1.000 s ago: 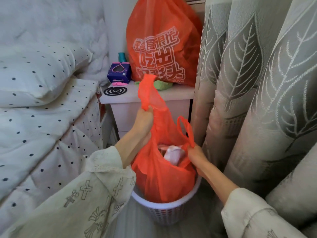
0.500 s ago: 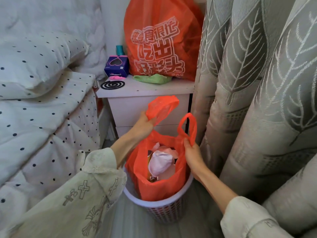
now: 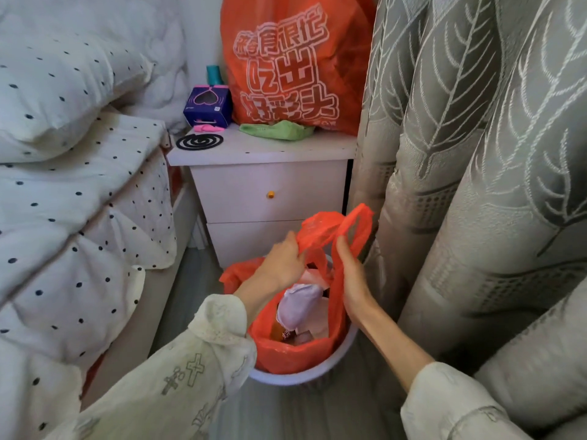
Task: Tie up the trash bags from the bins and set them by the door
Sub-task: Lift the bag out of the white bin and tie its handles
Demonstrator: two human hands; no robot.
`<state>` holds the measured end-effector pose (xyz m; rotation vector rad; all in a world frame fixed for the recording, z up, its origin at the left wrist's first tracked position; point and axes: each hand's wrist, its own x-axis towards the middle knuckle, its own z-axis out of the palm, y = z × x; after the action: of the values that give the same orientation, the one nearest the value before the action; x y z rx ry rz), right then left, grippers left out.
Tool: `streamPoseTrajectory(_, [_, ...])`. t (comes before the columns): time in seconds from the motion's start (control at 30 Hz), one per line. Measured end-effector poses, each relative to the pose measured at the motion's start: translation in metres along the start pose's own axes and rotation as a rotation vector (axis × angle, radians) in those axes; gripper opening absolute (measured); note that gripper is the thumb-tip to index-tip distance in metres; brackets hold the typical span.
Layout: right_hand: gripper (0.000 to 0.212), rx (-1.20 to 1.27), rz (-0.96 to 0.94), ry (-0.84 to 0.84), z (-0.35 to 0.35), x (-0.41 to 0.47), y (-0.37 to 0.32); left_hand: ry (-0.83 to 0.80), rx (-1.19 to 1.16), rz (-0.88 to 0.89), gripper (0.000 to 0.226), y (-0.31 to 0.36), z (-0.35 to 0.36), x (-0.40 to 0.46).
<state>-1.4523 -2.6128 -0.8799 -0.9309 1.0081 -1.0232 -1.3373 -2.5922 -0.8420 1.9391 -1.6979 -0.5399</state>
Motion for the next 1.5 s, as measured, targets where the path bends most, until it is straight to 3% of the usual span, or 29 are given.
streamPoseTrajectory(0.07, [0.057, -0.097, -0.055, 0.014, -0.003, -0.005, -0.003, -0.077, 0.131, 0.043, 0.036, 0.001, 0.006, 0.002])
streamPoseTrajectory(0.2, [0.007, -0.04, -0.124, 0.12, -0.01, 0.002, -0.004, -0.237, 0.466, 0.083, 0.062, 0.004, 0.009, -0.004])
streamPoseTrajectory(0.37, [0.026, 0.219, -0.028, 0.223, -0.01, 0.018, -0.002, -0.202, 0.434, 0.106, 0.089, -0.021, 0.002, -0.02])
streamPoseTrajectory(0.43, [0.03, 0.401, 0.024, 0.158, -0.009, 0.019, -0.003, -0.18, 0.392, 0.104, 0.079, -0.04, 0.0, -0.027])
streamPoseTrajectory(0.53, [0.034, 0.489, 0.051, 0.172, -0.002, 0.018, -0.002, -0.174, 0.175, 0.152, 0.054, -0.059, 0.001, -0.029])
streamPoseTrajectory(0.6, [0.035, 0.35, 0.001, 0.207, 0.003, 0.017, 0.002, -0.144, 0.112, 0.187, 0.032, -0.06, 0.007, -0.028])
streamPoseTrajectory(0.67, [0.028, 0.026, -0.097, 0.161, 0.005, 0.011, 0.005, -0.092, 0.05, 0.161, 0.042, -0.056, 0.011, -0.025])
streamPoseTrajectory(0.73, [0.026, -0.313, -0.238, -0.002, 0.0, -0.003, 0.002, -0.029, -0.046, 0.062, 0.046, -0.055, 0.013, -0.02])
streamPoseTrajectory(0.8, [0.018, -0.656, -0.325, -0.194, -0.005, -0.014, -0.003, -0.014, -0.177, -0.033, 0.029, -0.062, 0.015, -0.016])
streamPoseTrajectory(0.87, [0.032, -1.076, -0.363, -0.298, -0.01, -0.013, 0.001, -0.082, -0.397, -0.074, 0.005, -0.068, 0.011, -0.018])
streamPoseTrajectory(0.97, [0.037, -1.338, -0.309, -0.294, -0.013, -0.007, 0.011, -0.175, -0.666, -0.118, 0.021, -0.076, -0.001, -0.032])
streamPoseTrajectory(1.03, [0.03, -1.28, -0.269, -0.202, -0.008, -0.003, 0.005, -0.01, -0.675, -0.176, 0.025, -0.088, -0.006, -0.04])
streamPoseTrajectory(1.1, [0.032, -1.178, -0.174, -0.091, 0.0, 0.005, -0.002, 0.162, -0.54, -0.331, 0.034, -0.112, -0.003, -0.045])
streamPoseTrajectory(1.17, [0.043, -1.005, -0.039, 0.016, 0.007, 0.012, -0.008, 0.057, -0.416, -0.568, 0.043, -0.134, 0.003, -0.052])
streamPoseTrajectory(1.27, [0.037, -0.732, 0.139, 0.045, 0.018, 0.012, -0.01, -0.208, -0.628, -0.744, 0.026, -0.142, 0.012, -0.064])
streamPoseTrajectory(1.37, [0.038, -0.556, 0.201, 0.052, 0.025, 0.01, -0.009, -0.17, -0.765, -0.733, 0.005, -0.142, 0.017, -0.065])
streamPoseTrajectory(1.5, [0.025, -0.318, 0.203, 0.191, 0.033, 0.015, -0.006, -0.106, -0.859, -0.762, 0.005, -0.146, 0.022, -0.06])
